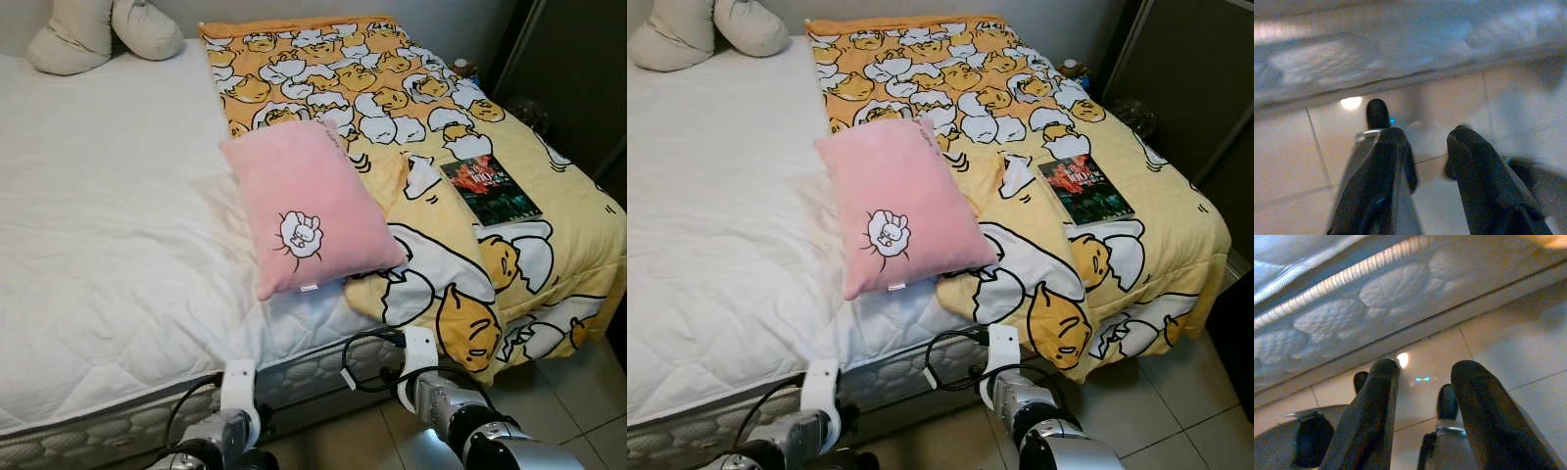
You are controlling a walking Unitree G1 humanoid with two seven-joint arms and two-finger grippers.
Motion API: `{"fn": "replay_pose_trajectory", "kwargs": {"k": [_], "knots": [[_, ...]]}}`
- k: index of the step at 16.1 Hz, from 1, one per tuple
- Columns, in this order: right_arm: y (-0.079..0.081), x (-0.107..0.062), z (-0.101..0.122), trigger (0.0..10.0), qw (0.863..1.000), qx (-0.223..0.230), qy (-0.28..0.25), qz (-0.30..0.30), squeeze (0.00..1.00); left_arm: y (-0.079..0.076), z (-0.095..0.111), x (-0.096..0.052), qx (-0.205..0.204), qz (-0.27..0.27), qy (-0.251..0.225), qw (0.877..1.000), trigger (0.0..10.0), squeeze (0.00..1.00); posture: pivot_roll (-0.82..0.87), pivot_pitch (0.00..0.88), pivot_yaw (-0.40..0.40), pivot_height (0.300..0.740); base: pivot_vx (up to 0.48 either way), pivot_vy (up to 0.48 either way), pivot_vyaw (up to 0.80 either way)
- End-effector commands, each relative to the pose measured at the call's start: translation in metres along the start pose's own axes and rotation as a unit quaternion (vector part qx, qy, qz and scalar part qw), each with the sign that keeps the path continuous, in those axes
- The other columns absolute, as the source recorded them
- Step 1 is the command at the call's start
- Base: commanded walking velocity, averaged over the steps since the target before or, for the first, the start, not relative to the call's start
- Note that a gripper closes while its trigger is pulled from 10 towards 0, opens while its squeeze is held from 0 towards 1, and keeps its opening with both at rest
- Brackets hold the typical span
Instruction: Clean up the room
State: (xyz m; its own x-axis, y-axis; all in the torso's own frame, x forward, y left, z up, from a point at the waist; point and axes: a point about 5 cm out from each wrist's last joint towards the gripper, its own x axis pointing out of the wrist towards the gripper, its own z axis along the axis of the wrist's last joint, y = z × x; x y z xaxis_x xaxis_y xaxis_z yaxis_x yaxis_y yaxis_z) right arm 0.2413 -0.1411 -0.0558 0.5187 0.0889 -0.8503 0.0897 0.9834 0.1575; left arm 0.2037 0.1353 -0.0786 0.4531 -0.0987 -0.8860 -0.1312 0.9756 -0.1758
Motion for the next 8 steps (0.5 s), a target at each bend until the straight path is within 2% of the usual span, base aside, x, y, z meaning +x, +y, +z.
{"fn": "replay_pose_trajectory", "kwargs": {"k": [1,2,3,4,6,8], "knots": [[0.000,0.000,0.002,10.0,1.000,0.026,0.005,-0.003,0.00,0.000,0.002,0.000,-0.030,0.009,0.002,0.999,10.0,0.00,-0.05,0.000,-0.010,0.740,0.000,0.000,0.00],[-0.004,0.000,0.001,10.0,0.997,0.070,0.010,-0.012,0.00,0.002,0.002,0.000,-0.061,0.019,0.001,0.998,10.0,0.00,-0.05,0.000,-0.015,0.740,0.000,0.000,0.00],[-0.005,-0.001,0.001,10.0,0.995,0.094,0.011,-0.017,0.00,0.002,0.002,0.000,-0.077,0.023,0.001,0.997,10.0,0.00,-0.06,0.000,-0.014,0.740,0.000,0.000,0.00],[-0.004,0.000,0.000,10.0,0.996,0.092,0.013,-0.015,0.00,0.002,0.003,0.000,-0.083,0.023,0.001,0.996,10.0,0.00,-0.06,0.000,-0.014,0.740,0.000,0.000,0.00],[0.004,0.000,-0.002,10.0,0.999,0.036,0.015,-0.004,0.00,-0.004,0.006,0.000,-0.042,0.012,0.000,0.999,10.0,0.00,-0.07,0.000,-0.006,0.740,0.000,0.000,0.00],[0.005,0.000,-0.003,10.0,1.000,0.011,0.015,-0.004,0.00,-0.004,0.007,0.000,-0.021,0.012,0.000,1.000,10.0,0.00,-0.07,0.000,-0.007,0.740,0.000,0.000,0.00]]}}
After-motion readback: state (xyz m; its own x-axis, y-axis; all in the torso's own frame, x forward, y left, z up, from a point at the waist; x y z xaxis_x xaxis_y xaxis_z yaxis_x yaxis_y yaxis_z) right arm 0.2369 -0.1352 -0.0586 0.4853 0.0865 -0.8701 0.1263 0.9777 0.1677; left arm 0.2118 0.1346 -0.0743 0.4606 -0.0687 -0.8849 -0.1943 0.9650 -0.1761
